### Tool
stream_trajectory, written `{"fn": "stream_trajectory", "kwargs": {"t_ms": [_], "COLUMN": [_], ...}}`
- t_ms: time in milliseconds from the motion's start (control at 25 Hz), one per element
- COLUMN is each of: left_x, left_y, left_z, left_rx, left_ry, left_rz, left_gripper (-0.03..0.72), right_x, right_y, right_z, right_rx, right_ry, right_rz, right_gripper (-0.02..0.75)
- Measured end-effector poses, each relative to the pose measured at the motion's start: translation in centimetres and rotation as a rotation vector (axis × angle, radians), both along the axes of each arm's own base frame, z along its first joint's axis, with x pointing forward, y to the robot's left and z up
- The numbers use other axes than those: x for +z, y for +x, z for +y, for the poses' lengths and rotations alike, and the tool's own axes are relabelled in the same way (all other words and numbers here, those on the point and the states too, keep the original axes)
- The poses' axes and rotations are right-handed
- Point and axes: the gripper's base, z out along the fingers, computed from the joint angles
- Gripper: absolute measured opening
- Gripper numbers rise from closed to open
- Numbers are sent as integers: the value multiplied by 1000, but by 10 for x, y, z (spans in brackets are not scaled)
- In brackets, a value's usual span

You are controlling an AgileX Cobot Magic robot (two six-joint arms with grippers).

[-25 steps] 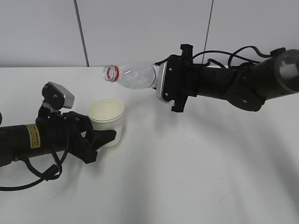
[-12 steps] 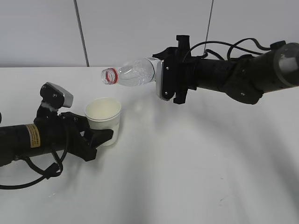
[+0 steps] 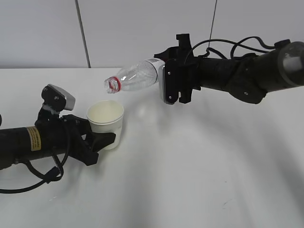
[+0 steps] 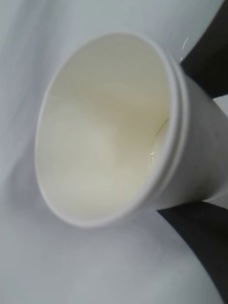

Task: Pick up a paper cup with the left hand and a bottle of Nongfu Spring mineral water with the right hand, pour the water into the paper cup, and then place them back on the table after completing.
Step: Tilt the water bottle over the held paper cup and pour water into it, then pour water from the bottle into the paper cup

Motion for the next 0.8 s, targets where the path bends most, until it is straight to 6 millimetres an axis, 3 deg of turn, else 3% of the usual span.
{"fn": "stream_trajectory", "kwargs": {"t_ms": [800], "left_x": [2], "left_y": [-1], "left_z": [-2], "left_rx": [-20], "left_ry": [-17], "left_rz": [-15], "left_gripper": [396], "right_x": [9], "right_y": [7], "right_z": [0], "right_rx": [23], "right_ry": [-115], "right_rz": [-91], "right_gripper": [437]}}
